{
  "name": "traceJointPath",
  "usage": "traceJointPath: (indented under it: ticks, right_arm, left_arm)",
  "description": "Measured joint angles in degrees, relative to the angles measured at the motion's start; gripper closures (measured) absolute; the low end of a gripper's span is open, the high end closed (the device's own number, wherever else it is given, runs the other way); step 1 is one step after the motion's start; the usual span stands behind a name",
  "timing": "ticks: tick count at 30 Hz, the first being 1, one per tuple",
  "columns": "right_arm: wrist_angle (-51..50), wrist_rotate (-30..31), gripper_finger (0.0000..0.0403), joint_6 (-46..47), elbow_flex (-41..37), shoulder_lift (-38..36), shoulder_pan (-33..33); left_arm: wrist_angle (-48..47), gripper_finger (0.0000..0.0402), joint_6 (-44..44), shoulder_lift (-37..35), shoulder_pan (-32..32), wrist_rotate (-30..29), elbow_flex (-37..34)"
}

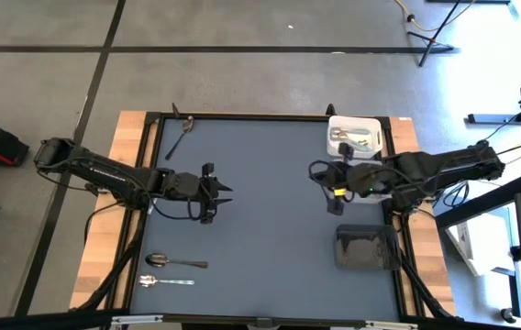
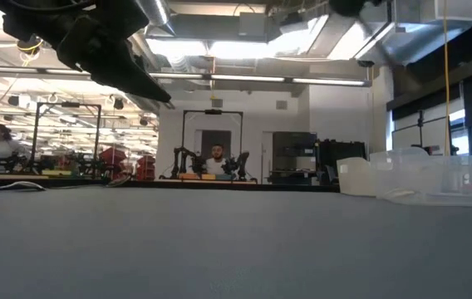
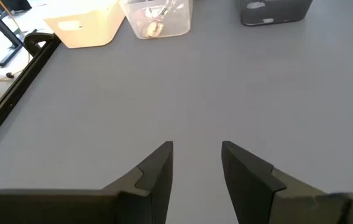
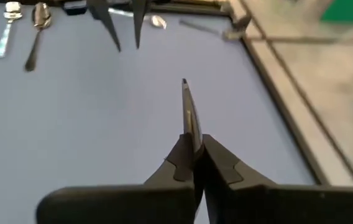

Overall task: Sort silverware by color (type)
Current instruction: Put the black spoon into the black bin

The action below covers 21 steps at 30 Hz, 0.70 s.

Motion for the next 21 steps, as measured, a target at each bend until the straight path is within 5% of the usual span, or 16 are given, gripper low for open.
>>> traceJointPath:
  ticks: [8,21]
  right_arm:
    - [-18.3,-1.2,0.0402,21.4,1.9,0.1,9.0]
    - [-21.8,-5.3,0.0402,48.5,-16.5,0.1,23.1]
  left_arm:
    - [-0.2,0.0269,0.0,0.0,0.0,0.0,0.0]
    - [-0.2,0.0269,0.0,0.0,0.0,0.0,0.0]
